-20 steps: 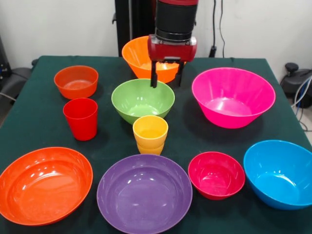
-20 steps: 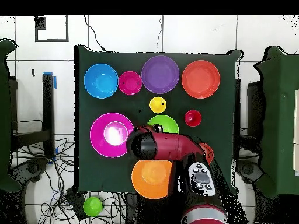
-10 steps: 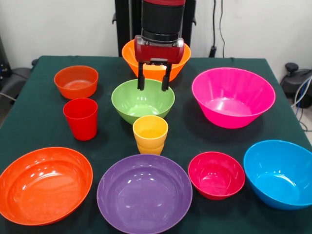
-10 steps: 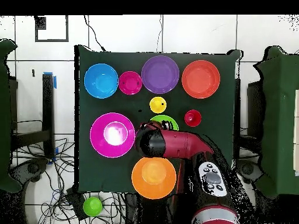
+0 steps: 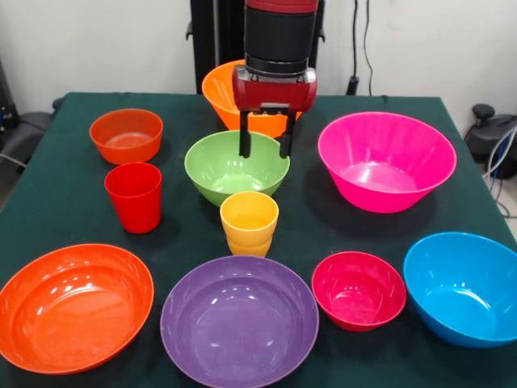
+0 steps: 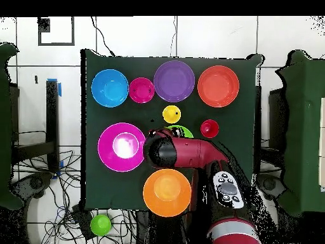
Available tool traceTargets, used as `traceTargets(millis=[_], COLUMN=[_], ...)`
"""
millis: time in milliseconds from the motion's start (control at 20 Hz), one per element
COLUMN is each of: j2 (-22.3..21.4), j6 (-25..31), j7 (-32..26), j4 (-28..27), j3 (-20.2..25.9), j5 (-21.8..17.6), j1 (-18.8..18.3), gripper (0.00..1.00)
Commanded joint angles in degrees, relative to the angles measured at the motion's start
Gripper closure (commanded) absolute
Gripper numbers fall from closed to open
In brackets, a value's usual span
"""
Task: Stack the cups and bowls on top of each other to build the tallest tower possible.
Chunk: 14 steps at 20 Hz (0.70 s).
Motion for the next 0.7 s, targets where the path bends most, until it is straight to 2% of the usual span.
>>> traceTargets(millis=[50, 350, 700], j2=[1.3, 2.4, 4.5], j6=[8.0, 8.0, 6.0], j7=[-0.9, 0.2, 0.5], j4=[-6.0, -8.1, -9.5], j3=[5.3, 3.9, 2.9], j5=[-2.6, -2.6, -3.4], j1=[1.8, 4.1, 4.4], gripper=[0.0, 0.0, 0.0])
